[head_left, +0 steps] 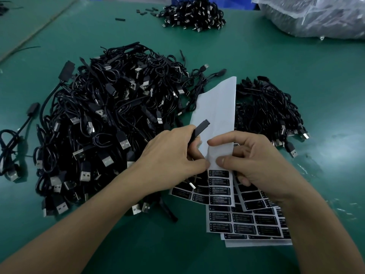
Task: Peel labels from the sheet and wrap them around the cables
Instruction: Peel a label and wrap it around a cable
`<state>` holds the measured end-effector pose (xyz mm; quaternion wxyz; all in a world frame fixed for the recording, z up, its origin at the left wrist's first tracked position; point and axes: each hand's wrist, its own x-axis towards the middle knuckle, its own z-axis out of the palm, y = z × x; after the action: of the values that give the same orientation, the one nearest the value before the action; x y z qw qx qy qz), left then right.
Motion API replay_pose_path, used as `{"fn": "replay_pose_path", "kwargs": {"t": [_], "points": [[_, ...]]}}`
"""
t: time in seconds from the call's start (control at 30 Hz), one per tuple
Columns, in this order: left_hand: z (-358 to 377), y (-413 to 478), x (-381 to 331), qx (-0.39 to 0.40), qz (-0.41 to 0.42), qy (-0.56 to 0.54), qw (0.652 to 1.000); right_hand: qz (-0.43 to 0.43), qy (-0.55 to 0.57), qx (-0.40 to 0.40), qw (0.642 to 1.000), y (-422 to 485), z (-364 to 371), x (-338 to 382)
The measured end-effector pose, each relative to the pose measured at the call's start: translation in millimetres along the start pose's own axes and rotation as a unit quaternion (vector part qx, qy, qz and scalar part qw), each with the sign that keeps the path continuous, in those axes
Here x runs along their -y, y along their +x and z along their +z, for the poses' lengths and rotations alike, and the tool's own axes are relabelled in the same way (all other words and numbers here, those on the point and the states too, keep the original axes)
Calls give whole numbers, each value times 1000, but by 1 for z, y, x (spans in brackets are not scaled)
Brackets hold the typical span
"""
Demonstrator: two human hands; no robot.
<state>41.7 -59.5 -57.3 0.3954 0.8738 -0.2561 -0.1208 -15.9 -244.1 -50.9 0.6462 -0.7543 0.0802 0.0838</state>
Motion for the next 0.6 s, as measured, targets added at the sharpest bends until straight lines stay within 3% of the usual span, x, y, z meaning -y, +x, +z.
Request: {"fn": "replay_pose_path", "kwargs": {"t": [0.6], "points": [[-1, -1, -1, 9, 6, -36, 999, 1, 4, 9, 1000, 1, -3, -3]]}}
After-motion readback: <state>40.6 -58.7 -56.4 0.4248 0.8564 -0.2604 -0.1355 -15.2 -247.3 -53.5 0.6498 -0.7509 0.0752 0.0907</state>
